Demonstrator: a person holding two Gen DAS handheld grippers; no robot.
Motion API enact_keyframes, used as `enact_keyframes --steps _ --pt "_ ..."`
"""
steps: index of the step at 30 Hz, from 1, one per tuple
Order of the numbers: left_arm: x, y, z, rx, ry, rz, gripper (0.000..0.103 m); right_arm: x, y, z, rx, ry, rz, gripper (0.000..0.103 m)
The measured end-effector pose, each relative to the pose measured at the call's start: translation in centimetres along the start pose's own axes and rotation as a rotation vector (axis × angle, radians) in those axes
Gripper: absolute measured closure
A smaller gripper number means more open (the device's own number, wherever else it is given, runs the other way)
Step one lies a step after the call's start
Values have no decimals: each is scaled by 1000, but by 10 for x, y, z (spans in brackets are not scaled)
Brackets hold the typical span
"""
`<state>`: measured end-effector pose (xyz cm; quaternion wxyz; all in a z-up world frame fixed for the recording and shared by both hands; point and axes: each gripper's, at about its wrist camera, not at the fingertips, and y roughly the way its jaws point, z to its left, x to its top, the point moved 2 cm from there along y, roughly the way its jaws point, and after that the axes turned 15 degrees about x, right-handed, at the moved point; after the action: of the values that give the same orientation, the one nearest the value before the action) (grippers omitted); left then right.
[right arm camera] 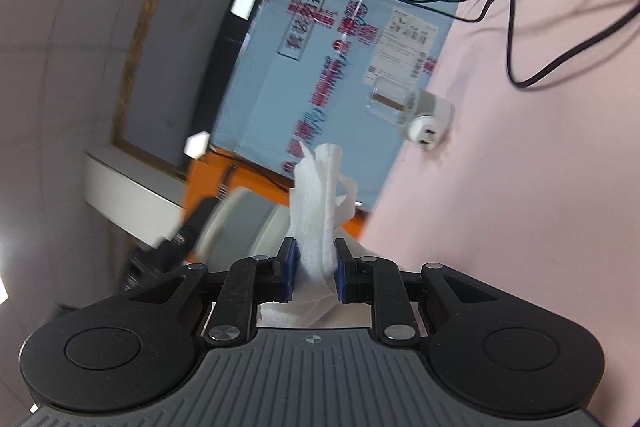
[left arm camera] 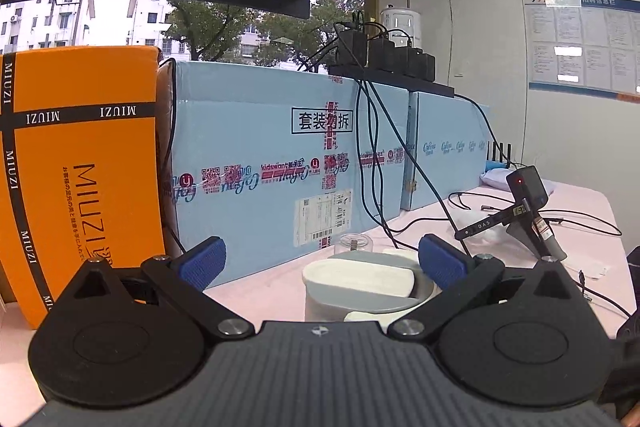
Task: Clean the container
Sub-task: 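Wipe the tissue along the mug's side with the right gripper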
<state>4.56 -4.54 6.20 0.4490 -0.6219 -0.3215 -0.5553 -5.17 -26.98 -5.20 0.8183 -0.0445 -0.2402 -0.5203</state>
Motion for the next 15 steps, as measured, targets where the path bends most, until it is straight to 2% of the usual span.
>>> enact_keyframes --steps 3,4,7,11,15 --pt "0 0 1 -5 -6 1 0 -8 3 2 -113 -77 58 84" --pt "0 0 1 -5 -7 2 0 -10 4 4 -116 -93 65 84" --pt "0 1 2 -10 -14 7 0 -13 2 15 -65 -144 63 84" --pt "-1 2 2 -12 -14 6 0 -13 -1 36 55 -183 56 84" --pt "-1 1 2 -12 -13 6 0 -21 5 58 62 -312 118 84"
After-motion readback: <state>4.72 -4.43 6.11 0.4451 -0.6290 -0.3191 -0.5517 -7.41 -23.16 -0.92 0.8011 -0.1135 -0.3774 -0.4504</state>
